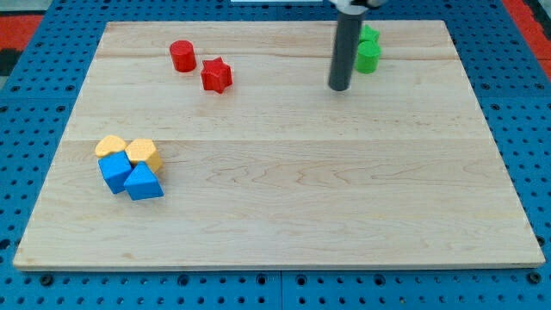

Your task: Point at the red star

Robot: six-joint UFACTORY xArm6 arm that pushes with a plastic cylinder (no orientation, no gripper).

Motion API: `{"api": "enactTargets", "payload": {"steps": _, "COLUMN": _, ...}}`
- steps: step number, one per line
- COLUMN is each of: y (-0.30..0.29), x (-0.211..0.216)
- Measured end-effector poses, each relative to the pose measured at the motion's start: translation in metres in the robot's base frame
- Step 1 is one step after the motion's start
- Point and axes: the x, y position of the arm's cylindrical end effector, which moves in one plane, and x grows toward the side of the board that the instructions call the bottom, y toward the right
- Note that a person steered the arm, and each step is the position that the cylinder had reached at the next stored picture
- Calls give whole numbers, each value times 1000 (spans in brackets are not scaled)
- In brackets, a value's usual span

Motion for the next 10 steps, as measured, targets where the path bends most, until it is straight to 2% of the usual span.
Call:
{"api": "enactTargets", "payload": {"steps": 1, "y": -40, "x": 18}}
{"api": "enactTargets", "payload": {"steps": 2, "y": -67, "x": 18}}
{"api": "enactTargets", "payload": {"steps": 4, "y": -74, "x": 18}}
{"api": "enactTargets", "payload": {"steps": 6, "y": -71, "x": 43}}
{"api": "enactTargets", "payload": {"steps": 8, "y": -141, "x": 44}}
{"api": "enactTargets", "payload": {"steps": 9, "y": -189, "x": 18}}
{"api": "enactTargets", "payload": {"steps": 10, "y": -193, "x": -15}}
